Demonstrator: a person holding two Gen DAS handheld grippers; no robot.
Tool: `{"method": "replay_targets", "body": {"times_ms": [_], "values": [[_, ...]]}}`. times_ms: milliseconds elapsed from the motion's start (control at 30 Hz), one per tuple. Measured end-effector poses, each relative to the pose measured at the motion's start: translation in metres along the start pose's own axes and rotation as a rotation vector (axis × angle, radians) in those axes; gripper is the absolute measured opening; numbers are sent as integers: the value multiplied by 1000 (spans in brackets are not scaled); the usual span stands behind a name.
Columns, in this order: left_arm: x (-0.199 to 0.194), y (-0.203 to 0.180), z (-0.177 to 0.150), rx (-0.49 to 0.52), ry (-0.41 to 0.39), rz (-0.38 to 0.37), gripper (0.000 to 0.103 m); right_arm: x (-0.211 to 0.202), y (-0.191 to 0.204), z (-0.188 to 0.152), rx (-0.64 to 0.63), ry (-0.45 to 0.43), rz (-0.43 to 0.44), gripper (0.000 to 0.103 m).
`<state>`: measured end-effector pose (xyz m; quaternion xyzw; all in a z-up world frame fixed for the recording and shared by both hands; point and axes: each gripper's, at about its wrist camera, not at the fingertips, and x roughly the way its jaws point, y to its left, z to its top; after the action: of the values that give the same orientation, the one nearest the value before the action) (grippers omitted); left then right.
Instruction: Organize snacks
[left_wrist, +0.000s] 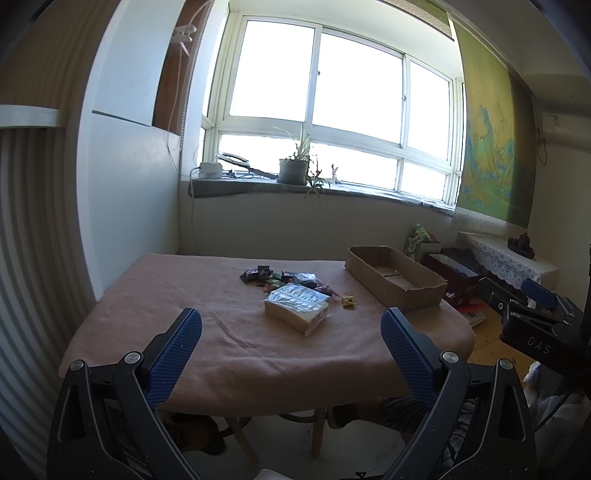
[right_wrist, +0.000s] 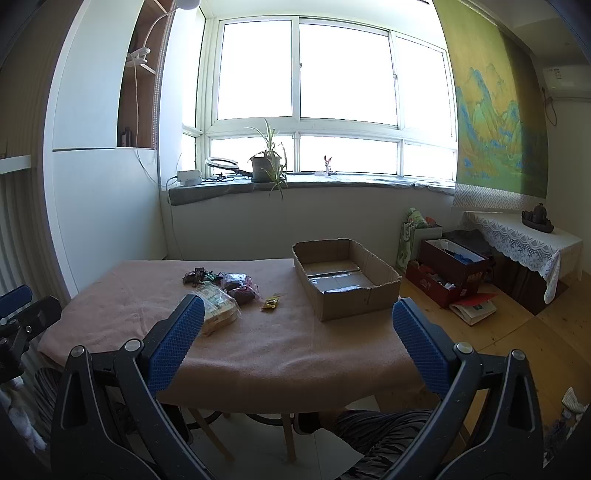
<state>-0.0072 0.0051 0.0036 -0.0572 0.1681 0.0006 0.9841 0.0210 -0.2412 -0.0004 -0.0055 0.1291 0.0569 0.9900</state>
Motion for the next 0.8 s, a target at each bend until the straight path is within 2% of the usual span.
{"method": "replay_targets", "body": {"times_ms": [800], "values": [[-3, -3, 2, -4, -5, -9, 98, -1, 1, 0, -1, -5, -2, 103]]}}
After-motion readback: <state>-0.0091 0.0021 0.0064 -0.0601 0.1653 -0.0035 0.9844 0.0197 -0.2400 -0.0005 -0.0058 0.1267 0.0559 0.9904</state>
